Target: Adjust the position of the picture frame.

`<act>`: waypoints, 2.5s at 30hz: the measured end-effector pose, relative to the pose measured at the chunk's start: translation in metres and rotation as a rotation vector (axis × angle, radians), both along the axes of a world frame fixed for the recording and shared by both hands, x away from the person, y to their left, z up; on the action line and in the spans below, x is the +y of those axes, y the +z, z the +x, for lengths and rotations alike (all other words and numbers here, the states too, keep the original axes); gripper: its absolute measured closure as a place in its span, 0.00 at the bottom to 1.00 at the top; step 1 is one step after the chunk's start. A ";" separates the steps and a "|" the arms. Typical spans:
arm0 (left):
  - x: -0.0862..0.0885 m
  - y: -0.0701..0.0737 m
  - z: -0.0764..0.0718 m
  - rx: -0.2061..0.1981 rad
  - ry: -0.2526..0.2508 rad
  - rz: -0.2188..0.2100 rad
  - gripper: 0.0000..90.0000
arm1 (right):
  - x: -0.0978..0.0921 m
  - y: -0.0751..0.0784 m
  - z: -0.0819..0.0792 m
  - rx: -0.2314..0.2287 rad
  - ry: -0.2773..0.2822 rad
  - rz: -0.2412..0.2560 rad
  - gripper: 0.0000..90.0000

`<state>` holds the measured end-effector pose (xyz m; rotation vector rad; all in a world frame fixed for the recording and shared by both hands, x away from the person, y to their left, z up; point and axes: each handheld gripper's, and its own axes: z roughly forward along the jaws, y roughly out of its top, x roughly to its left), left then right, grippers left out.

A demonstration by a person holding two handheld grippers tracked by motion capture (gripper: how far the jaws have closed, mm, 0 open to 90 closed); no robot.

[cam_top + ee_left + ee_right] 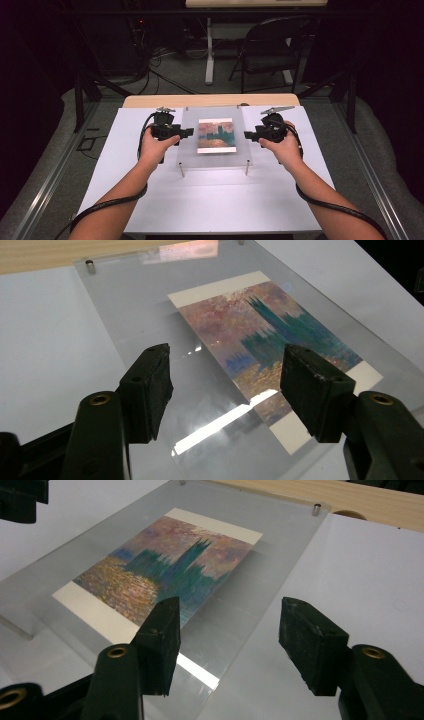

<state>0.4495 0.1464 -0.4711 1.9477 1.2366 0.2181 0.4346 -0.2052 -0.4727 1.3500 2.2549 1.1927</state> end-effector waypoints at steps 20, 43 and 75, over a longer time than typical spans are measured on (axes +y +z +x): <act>-0.005 -0.020 0.040 0.028 0.056 0.031 0.39 | 0.017 -0.026 0.047 0.065 -0.045 0.003 0.41; -0.007 -0.046 0.060 0.121 0.100 0.029 0.38 | 0.020 -0.038 0.068 0.144 -0.060 0.040 0.42; 0.002 -0.063 0.074 0.202 0.130 -0.055 0.31 | 0.018 -0.057 0.090 0.239 -0.071 0.095 0.38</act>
